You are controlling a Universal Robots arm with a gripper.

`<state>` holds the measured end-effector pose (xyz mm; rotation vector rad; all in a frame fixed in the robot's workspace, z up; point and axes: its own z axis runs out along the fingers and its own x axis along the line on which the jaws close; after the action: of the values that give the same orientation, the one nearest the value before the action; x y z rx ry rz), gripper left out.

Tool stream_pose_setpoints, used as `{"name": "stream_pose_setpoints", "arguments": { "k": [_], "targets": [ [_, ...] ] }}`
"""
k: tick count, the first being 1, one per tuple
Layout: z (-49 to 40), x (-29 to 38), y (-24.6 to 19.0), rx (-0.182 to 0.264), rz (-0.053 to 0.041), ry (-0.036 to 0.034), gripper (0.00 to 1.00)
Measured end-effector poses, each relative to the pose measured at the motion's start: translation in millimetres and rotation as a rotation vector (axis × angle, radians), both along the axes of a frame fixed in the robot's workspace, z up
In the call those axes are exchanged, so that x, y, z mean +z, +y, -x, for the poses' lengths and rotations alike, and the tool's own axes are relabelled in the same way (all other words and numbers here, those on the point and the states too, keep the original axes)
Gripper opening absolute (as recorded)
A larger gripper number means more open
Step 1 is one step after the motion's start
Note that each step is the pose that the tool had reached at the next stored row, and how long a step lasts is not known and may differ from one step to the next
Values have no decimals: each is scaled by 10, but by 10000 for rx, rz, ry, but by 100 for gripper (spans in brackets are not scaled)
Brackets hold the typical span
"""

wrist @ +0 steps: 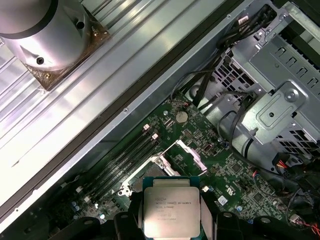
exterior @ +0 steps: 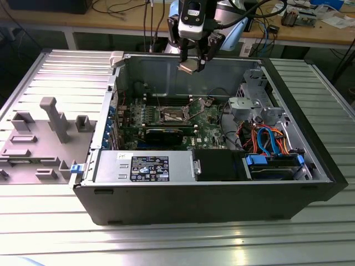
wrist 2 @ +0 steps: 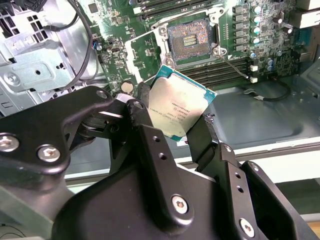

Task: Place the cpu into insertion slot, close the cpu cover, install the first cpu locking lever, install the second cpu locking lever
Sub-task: 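Place the cpu into insertion slot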

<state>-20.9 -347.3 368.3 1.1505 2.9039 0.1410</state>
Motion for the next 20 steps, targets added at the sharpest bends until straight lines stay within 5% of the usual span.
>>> {"name": "stream_pose_setpoints", "arguments": {
  "k": [20],
  "targets": [
    [0, 0, 0, -209, 0, 0, 54]
  ]
}}
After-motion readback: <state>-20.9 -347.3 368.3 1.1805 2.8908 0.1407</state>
